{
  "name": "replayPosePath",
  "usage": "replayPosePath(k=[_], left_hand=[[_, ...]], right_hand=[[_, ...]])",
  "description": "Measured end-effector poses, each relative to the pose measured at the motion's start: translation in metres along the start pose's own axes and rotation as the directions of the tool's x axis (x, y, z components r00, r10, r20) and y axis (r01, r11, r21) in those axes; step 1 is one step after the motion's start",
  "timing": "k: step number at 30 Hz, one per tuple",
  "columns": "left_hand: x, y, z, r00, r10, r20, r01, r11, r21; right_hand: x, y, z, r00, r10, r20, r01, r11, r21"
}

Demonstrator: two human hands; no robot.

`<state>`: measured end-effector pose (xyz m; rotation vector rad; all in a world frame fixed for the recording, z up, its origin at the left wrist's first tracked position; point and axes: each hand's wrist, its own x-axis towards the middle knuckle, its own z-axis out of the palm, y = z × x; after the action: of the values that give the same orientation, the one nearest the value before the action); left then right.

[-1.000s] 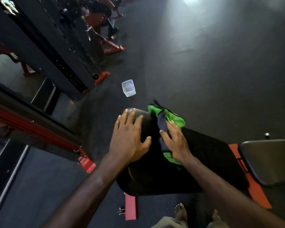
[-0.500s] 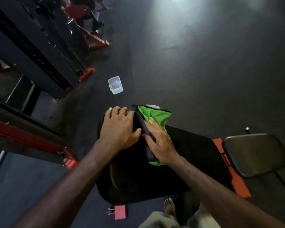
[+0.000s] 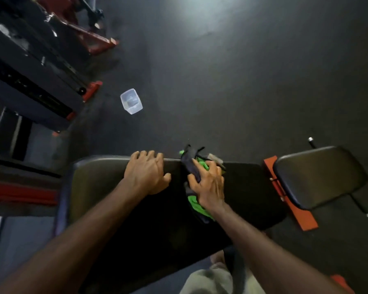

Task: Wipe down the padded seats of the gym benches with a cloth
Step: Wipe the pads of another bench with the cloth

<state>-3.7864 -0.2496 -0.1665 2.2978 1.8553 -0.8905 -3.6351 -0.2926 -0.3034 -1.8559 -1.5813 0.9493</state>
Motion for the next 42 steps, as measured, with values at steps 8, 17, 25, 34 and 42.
replayPosePath(k=[8, 17, 25, 34, 42], left_hand=[[0.062, 0.083, 0.030, 0.996, 0.053, 0.072, -0.046, 0.994, -0.096], [0.107, 0.161, 0.071, 0.997, 0.067, 0.047, -0.060, 0.989, -0.135], [0.110, 0.189, 0.072, 0.988, 0.041, 0.149, -0.023, 0.993, -0.119], [0.054, 0.142, 0.037, 0.997, -0.012, 0.077, 0.029, 0.974, -0.223], [-0.039, 0.057, 0.002, 0.973, -0.206, -0.103, 0.169, 0.943, -0.285]], right_hand=[[0.014, 0.090, 0.007, 0.993, -0.084, 0.085, 0.083, 0.996, 0.012], [0.031, 0.197, 0.002, 0.975, -0.157, 0.159, 0.145, 0.986, 0.082], [0.008, 0.207, -0.009, 0.985, -0.018, 0.172, 0.002, 0.996, 0.093], [0.021, 0.114, -0.029, 0.949, 0.110, 0.296, -0.140, 0.987, 0.082], [-0.001, -0.005, -0.033, 0.879, -0.336, 0.337, 0.290, 0.940, 0.181]])
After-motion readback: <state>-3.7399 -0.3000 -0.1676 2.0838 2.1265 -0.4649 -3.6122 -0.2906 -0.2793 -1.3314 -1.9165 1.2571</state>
